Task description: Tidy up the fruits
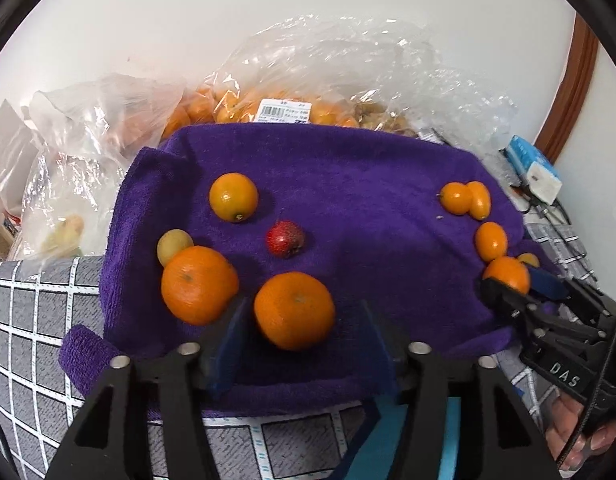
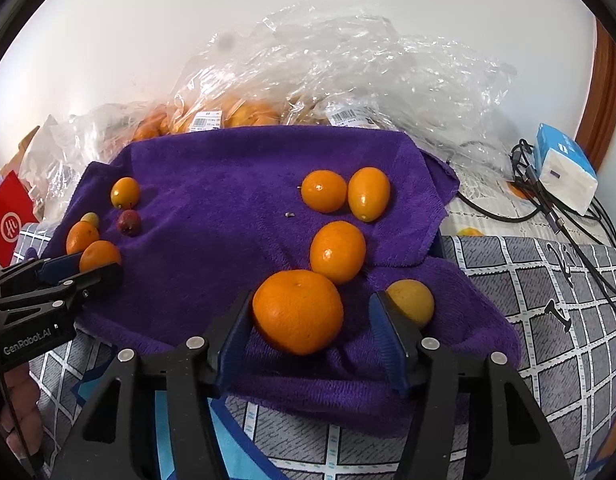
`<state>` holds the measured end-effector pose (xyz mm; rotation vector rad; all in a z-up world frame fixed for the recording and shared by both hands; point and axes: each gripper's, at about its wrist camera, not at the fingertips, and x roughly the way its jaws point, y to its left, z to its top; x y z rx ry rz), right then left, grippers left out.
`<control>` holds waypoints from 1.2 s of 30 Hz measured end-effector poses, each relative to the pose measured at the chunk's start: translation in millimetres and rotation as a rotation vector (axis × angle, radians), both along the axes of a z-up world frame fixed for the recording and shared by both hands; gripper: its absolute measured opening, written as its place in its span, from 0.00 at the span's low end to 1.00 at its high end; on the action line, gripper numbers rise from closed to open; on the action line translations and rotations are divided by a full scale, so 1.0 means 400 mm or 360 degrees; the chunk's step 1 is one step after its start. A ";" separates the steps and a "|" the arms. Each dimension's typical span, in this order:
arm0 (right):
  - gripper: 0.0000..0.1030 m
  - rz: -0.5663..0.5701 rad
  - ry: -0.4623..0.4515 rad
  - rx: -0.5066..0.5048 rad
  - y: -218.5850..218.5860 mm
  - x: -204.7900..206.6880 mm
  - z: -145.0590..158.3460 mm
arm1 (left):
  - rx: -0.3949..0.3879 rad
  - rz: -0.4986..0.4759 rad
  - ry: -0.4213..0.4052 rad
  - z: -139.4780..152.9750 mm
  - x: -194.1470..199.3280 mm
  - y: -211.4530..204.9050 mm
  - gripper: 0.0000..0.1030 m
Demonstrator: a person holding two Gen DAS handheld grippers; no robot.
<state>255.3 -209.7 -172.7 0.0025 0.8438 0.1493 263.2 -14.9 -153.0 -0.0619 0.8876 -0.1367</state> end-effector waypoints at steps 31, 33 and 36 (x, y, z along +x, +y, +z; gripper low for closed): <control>0.90 -0.0240 -0.0301 -0.0004 -0.100 -0.398 0.268 | 0.0043 0.0092 -0.0380 0.285 -0.436 0.026 0.74; 0.92 -0.0224 -0.0310 0.0019 -0.107 -0.432 0.282 | 0.0052 0.0115 -0.0405 0.301 -0.468 0.019 0.78; 0.96 -0.0233 -0.0333 0.0026 -0.118 -0.474 0.300 | 0.0034 0.0118 -0.0443 0.327 -0.509 0.012 0.85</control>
